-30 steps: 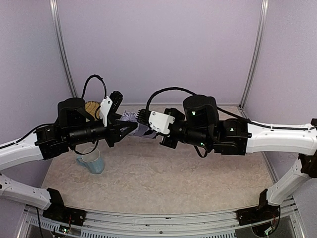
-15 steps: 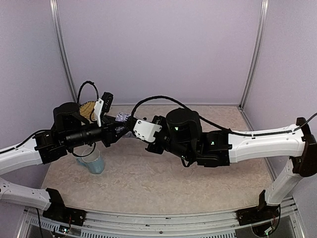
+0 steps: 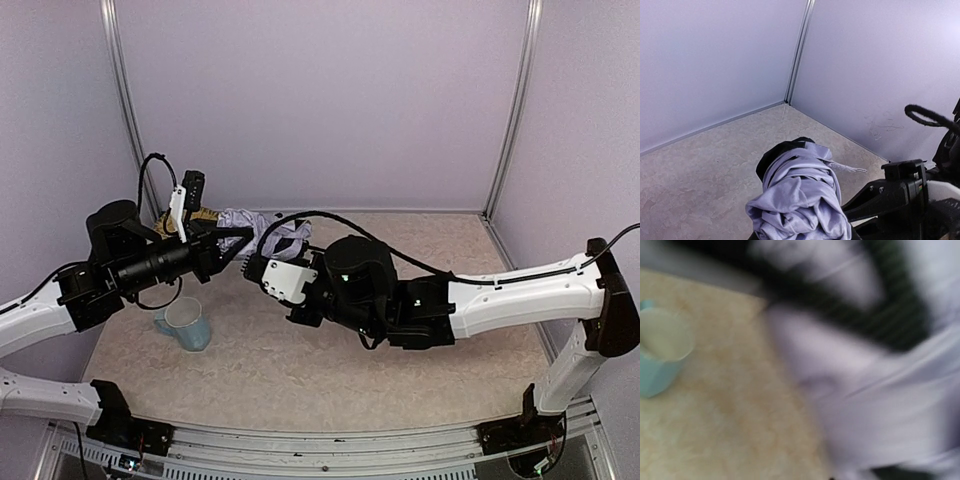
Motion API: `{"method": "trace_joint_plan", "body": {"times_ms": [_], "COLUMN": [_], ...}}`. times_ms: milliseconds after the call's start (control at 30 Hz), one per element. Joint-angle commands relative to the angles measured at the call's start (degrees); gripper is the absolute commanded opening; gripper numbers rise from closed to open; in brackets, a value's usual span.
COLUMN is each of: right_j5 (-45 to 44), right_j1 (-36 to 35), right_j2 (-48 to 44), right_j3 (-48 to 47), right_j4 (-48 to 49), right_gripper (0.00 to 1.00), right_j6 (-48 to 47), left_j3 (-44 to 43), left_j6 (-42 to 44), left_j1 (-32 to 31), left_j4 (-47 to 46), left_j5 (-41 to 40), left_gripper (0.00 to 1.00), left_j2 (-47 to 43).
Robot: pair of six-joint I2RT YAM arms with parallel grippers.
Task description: Put away the umbrella
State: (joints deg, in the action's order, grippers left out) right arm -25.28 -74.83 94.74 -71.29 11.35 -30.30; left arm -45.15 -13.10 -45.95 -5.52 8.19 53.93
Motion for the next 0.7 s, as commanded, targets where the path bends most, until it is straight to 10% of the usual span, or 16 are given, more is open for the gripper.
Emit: {"method": "trace_joint_plan", "body": {"times_ms": [0, 133, 367, 667], "right_j5": [2.7, 7.36, 42.14, 40.0], "right_j1": [-1.48, -1.64, 1.86, 9.38], "right_j2": [1.07, -3.24, -24.02, -20.32], "right_j3": [1.92, 3.69, 5.99, -5.1], "right_j4": [-2.45, -5.34, -19.32, -31.52], "right_gripper": [0.25, 0.25, 0.47, 1.0], "right_j6": [1.58, 5.05, 10.17, 9.08], "left_j3": [-1.97, -2.75, -4.49, -9.29], "left_j6": [0.1, 4.33, 20.4, 35.89], "left_j1": [1.24, 1.57, 1.32, -6.76], "left_j4": [-6.47, -2.52, 7.0, 18.98], "left_j5": [0.99, -0.87, 6.39, 16.78], "left_gripper": [0.0, 0.0, 0.0, 0.0], "left_j2": [-1.71, -1.39, -0.28, 1.45]}}
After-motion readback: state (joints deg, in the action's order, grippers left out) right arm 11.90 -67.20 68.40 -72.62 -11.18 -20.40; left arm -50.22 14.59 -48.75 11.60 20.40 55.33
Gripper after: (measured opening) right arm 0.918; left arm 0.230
